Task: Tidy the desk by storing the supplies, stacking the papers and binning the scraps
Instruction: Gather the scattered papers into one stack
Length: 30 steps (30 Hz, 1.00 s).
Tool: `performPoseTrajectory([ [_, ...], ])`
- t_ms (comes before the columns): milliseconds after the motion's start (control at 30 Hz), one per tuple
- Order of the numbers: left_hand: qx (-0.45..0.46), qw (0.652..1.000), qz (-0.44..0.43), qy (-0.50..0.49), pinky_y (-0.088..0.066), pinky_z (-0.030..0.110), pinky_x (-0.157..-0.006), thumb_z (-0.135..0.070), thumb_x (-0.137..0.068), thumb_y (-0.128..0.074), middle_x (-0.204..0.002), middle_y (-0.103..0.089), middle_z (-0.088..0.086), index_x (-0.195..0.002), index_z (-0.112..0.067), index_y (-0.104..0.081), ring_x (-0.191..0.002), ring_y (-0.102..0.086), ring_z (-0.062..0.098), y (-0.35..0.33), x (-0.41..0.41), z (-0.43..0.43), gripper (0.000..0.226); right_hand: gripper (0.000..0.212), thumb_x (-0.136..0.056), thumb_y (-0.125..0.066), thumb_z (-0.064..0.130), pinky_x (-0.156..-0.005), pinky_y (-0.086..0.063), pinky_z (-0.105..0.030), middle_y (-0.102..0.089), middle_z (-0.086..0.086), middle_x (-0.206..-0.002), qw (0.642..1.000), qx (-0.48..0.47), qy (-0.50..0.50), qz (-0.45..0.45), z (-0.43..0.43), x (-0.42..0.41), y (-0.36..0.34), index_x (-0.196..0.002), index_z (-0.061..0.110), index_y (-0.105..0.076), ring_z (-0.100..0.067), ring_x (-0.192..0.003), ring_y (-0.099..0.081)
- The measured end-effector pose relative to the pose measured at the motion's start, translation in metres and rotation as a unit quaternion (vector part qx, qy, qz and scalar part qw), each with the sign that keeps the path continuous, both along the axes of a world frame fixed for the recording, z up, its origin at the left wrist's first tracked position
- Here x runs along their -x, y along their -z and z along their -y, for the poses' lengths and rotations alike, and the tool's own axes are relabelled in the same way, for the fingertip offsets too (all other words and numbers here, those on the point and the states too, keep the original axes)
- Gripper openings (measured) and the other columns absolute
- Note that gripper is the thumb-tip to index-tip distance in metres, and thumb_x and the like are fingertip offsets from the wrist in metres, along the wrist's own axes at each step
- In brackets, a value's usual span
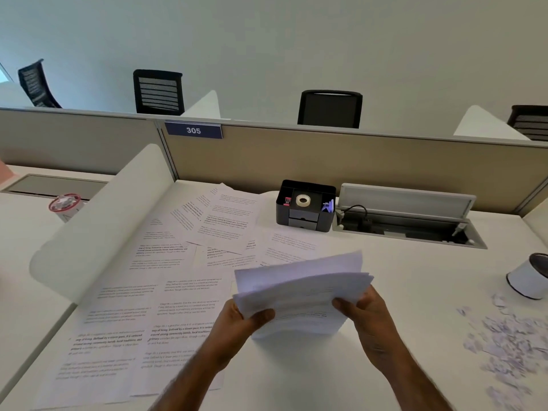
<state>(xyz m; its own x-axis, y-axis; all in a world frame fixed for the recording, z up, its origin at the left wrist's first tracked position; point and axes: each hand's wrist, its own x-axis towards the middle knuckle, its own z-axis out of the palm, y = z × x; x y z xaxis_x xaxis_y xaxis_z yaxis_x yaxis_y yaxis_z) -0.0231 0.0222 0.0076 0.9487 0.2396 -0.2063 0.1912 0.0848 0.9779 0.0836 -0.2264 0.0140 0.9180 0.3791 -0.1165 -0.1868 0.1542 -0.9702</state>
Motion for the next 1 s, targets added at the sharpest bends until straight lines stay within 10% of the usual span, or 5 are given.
performPoseTrajectory([
  [233,-0.007,0.999,-0.033,0.025,-0.058,0.042,-0.1,-0.037,-0.081,-0.081,-0.114,-0.077,-0.003,-0.12,-0.037,-0.072,-0.112,-0.07,0.021,0.001,-0.001,-0.004,0.04,0.035,-0.086,-0.07,-0.002,-0.097,-0.053,-0.042,-0.075,-0.007,-0.112,0.997,0.066,-0.028,-0.015,-0.003,0.002,0.008,-0.117,0.014,-0.069,-0.034,-0.111,-0.066],
  [400,0.0,1.0,0.02,0.012,-0.062,0.034,-0.086,-0.062,-0.058,-0.089,-0.113,-0.078,0.002,-0.121,-0.026,-0.072,-0.106,-0.072,0.023,-0.016,-0.004,-0.009,0.075,0.059,-0.076,-0.081,0.018,-0.089,-0.056,-0.038,-0.07,-0.008,-0.118,0.998,0.04,-0.057,-0.005,-0.003,-0.001,-0.005,-0.131,0.02,-0.058,-0.025,-0.108,-0.066],
  [567,-0.016,0.999,0.045,-0.013,-0.063,0.034,-0.081,-0.038,-0.079,-0.078,-0.107,-0.08,0.002,-0.103,-0.035,-0.081,-0.099,-0.074,0.023,-0.028,-0.009,-0.012,0.025,0.023,-0.084,-0.07,0.006,-0.081,-0.058,-0.031,-0.076,-0.01,-0.106,0.997,0.061,-0.031,-0.018,-0.002,-0.002,-0.007,-0.106,0.012,-0.074,-0.026,-0.095,-0.07],
  [1000,-0.102,0.993,0.022,-0.052,-0.056,0.014,-0.077,-0.014,-0.1,-0.066,-0.102,-0.078,-0.018,-0.112,-0.037,-0.07,-0.1,-0.072,0.005,0.015,0.002,0.017,0.027,0.027,-0.098,-0.055,0.004,-0.078,-0.057,-0.027,-0.076,0.007,-0.098,0.98,0.194,0.002,0.047,-0.012,0.013,0.015,-0.106,0.024,-0.072,-0.011,-0.091,-0.071],
])
